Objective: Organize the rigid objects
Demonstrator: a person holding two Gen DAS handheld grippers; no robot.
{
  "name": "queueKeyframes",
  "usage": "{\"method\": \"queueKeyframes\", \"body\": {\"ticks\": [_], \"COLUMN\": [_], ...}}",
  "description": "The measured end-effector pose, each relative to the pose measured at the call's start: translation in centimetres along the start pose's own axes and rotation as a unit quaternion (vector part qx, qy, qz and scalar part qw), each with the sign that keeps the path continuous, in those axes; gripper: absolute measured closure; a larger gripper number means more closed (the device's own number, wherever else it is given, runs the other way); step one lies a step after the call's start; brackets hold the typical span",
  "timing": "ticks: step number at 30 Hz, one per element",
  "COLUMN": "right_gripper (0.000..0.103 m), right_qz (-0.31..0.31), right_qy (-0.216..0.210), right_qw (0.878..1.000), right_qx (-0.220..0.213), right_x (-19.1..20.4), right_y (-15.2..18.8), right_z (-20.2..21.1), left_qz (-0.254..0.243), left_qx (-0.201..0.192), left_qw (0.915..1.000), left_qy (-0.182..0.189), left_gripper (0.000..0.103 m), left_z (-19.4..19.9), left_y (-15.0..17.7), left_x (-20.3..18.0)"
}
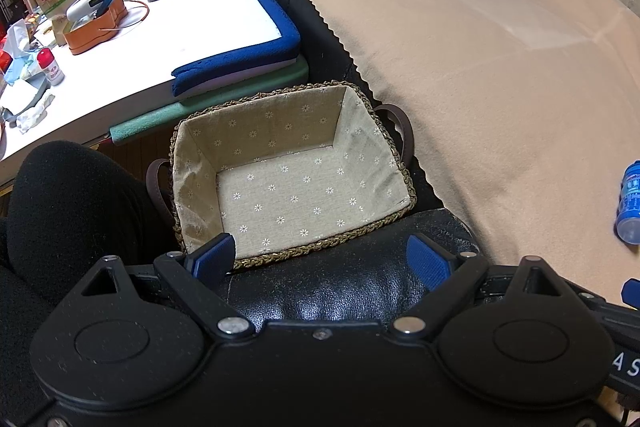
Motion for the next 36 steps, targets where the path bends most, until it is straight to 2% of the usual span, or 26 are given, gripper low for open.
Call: {"method": "queueKeyframes", "body": {"ticks": [36], "right_gripper": [0.008], "right_qz": [0.001], "right_qy": [0.006], "right_qw": [1.0], "right_qx": [-0.003], "right_x": [-0.4], "right_y": [-0.41], "right_z": [0.5], "left_qz": [0.002], "left_qx": [0.003], "left_qw": [1.0], "left_qy": [0.001], "left_gripper": [0.013], "left_z": [0.18], "left_y": [0.12], "left_x": [0.63]}}
Point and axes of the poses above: each gripper's, at about its wrist camera, not at the fingertips, and z roughly against the way its jaws point, x to its left, y to its underside, the point moved 7 cm from there along -z, roughly the way its jaws point, and after that the axes turned 13 degrees about -x, right-handed, at the moved point
